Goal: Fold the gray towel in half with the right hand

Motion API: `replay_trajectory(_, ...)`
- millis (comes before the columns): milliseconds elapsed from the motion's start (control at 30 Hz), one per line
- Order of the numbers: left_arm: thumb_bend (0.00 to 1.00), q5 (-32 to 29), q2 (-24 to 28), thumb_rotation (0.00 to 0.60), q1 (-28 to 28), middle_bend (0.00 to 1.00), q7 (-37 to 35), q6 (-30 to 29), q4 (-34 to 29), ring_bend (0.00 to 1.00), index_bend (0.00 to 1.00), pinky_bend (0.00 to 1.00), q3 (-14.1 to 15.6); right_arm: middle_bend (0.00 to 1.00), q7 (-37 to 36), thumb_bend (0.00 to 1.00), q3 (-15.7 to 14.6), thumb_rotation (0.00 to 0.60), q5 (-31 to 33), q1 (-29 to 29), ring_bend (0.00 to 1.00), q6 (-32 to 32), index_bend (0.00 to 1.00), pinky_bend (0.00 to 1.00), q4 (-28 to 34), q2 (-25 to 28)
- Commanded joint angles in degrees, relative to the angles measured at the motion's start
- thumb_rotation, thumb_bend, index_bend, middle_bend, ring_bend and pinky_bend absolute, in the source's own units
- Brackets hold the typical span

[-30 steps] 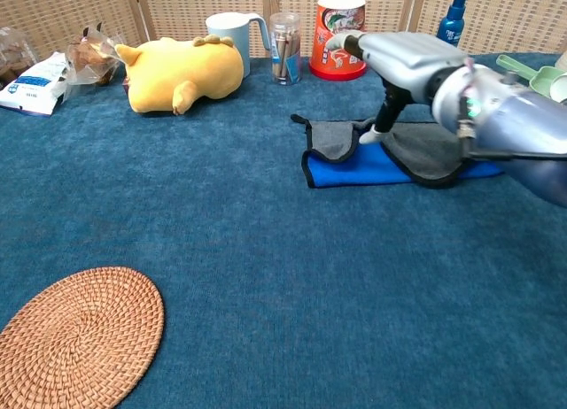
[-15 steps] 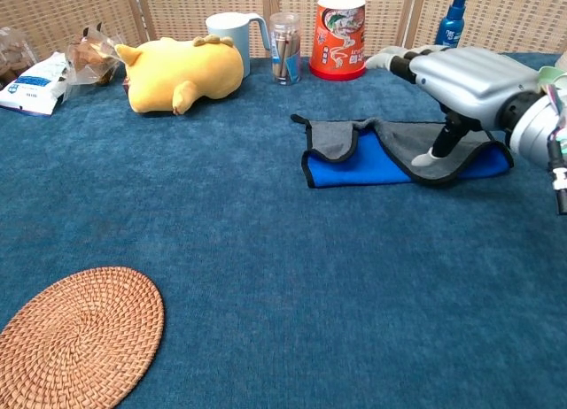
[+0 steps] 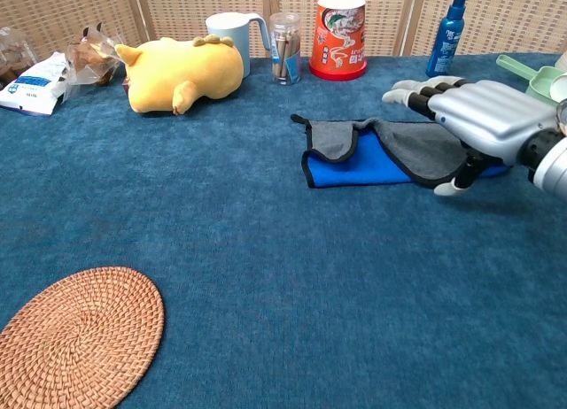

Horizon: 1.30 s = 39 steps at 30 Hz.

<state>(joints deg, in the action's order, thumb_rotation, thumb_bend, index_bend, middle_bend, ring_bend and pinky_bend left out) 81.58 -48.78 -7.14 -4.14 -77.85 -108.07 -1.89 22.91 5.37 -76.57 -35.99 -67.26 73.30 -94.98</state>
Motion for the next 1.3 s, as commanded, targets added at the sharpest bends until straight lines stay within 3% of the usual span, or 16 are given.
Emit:
replay_trajectory(33, 0.11, 0.0, 0.0, 0.600, 0.0, 0.00, 0.0, -0.1, 0.0, 0.00, 0.00, 0.00, 0.0, 0.00, -0.6, 0.03, 0.2, 0.600, -0.8, -0.1, 0.00, 0.1, 0.00, 0.10, -1.9, -1.0)
replay_trajectory(300, 0.11, -0.2, 0.0, 0.600, -0.1, 0.00, -0.2, 0.1, 0.1, 0.00, 0.00, 0.00, -0.1, 0.00, -3.0, 0.05, 0.9, 0.600, -1.8, -0.3, 0.00, 0.4, 0.06, 0.11, -7.2, -3.9)
replay_trajectory(467, 0.11, -0.5, 0.1, 0.600, -0.2, 0.00, -0.4, 0.3, 0.2, 0.00, 0.00, 0.00, -0.1, 0.00, -4.8, 0.09, 1.5, 0.600, -2.8, -0.5, 0.00, -0.3, 0.15, 0.13, -9.9, -5.3)
replay_trajectory(800, 0.11, -0.4, 0.0, 0.600, -0.3, 0.00, -0.1, 0.4, 0.1, 0.00, 0.00, 0.00, -0.1, 0.00, -6.9, 0.27, 2.1, 0.600, -3.4, -0.4, 0.00, -0.2, 0.41, 0.17, -14.2, -7.2)
replay_trajectory(1100, 0.11, -0.5, -0.1, 0.600, -0.3, 0.00, 0.2, 0.5, 0.0, 0.00, 0.00, 0.00, 0.0, 0.04, -9.1, 0.44, 2.1, 0.600, -5.1, 0.1, 0.00, -1.8, 0.53, 0.23, -16.5, -7.9)
replay_trajectory(1300, 0.11, -0.4, -0.2, 0.600, -0.3, 0.00, 0.6, 0.6, -0.1, 0.00, 0.00, 0.00, 0.1, 0.05, -8.5, 0.45, 3.5, 0.600, -4.5, -0.6, 0.00, -1.4, 0.55, 0.25, -19.8, -9.2)
